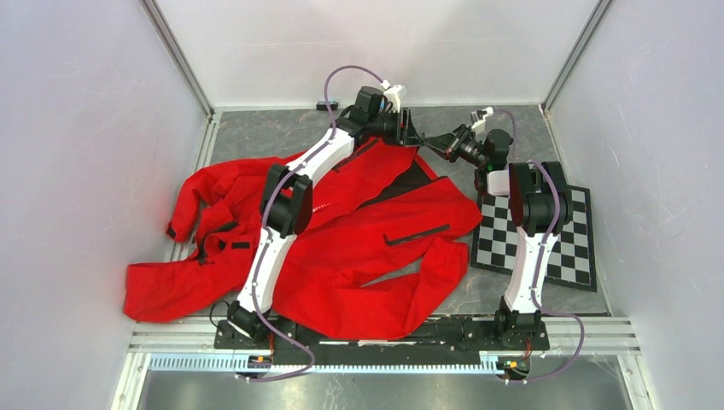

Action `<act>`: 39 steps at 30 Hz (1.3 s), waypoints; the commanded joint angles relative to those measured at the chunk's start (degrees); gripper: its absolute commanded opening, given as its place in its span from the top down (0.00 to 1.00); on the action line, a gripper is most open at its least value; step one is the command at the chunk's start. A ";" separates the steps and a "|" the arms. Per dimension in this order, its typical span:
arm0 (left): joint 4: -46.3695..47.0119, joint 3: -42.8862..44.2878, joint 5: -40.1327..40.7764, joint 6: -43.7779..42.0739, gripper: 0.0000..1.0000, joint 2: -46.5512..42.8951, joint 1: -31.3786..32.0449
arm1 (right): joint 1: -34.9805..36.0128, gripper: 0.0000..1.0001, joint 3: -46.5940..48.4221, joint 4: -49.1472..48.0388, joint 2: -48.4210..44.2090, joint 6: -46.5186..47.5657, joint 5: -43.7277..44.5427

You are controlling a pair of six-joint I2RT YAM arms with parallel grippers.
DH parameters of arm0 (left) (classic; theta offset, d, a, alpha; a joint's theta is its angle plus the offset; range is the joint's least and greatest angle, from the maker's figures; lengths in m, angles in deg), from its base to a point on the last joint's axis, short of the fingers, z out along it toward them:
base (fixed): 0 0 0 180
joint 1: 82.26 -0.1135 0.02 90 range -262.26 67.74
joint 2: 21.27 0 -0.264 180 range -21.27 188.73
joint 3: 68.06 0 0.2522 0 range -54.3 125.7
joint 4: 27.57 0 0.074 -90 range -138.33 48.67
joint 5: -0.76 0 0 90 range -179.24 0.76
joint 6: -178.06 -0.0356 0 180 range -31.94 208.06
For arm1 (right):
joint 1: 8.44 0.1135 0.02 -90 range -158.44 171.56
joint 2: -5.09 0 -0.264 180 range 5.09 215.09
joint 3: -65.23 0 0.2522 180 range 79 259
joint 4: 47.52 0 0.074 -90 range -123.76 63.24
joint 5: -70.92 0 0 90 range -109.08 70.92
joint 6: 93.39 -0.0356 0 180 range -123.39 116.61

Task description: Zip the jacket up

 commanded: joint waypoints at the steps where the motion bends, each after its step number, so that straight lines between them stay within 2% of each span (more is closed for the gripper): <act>1: -2.05 3.19 -3.63 1.93 0.43 1.77 -0.62 | 0.06 1.00 0.26 -4.05 -2.97 -0.24 -2.07; 6: -2.33 2.92 -3.98 0.96 0.46 1.50 -0.62 | 0.06 1.00 0.78 -3.99 -2.83 -0.48 -2.00; 13: -3.28 2.12 -3.48 -1.19 0.28 1.25 -0.60 | 0.06 1.00 0.88 -3.99 -2.68 -0.93 -1.74; 18: -2.21 1.40 -2.68 -1.14 0.31 1.22 -0.51 | 0.07 1.00 0.93 -4.67 -2.60 -1.60 -1.74; 21: -1.98 1.87 -2.24 -1.33 0.40 1.48 -0.60 | 0.04 1.00 0.73 -5.00 -2.69 -1.86 -1.74; 28: 2.47 1.79 -6.09 2.78 0.48 2.03 -0.62 | 0.15 1.00 0.80 -5.39 -2.85 -2.19 -1.76; 33: 2.36 2.37 -6.71 2.71 0.61 2.38 -0.62 | 0.15 1.00 0.92 -5.39 -2.92 -2.44 -1.83; 36: 1.38 2.30 -6.50 1.68 0.75 2.15 -0.79 | 0.15 1.00 0.91 -5.48 -3.09 -2.38 -1.91; 39: 0.96 2.19 -6.45 1.42 0.84 2.06 -1.19 | 0.15 1.00 0.99 -5.57 -3.00 -2.43 -2.00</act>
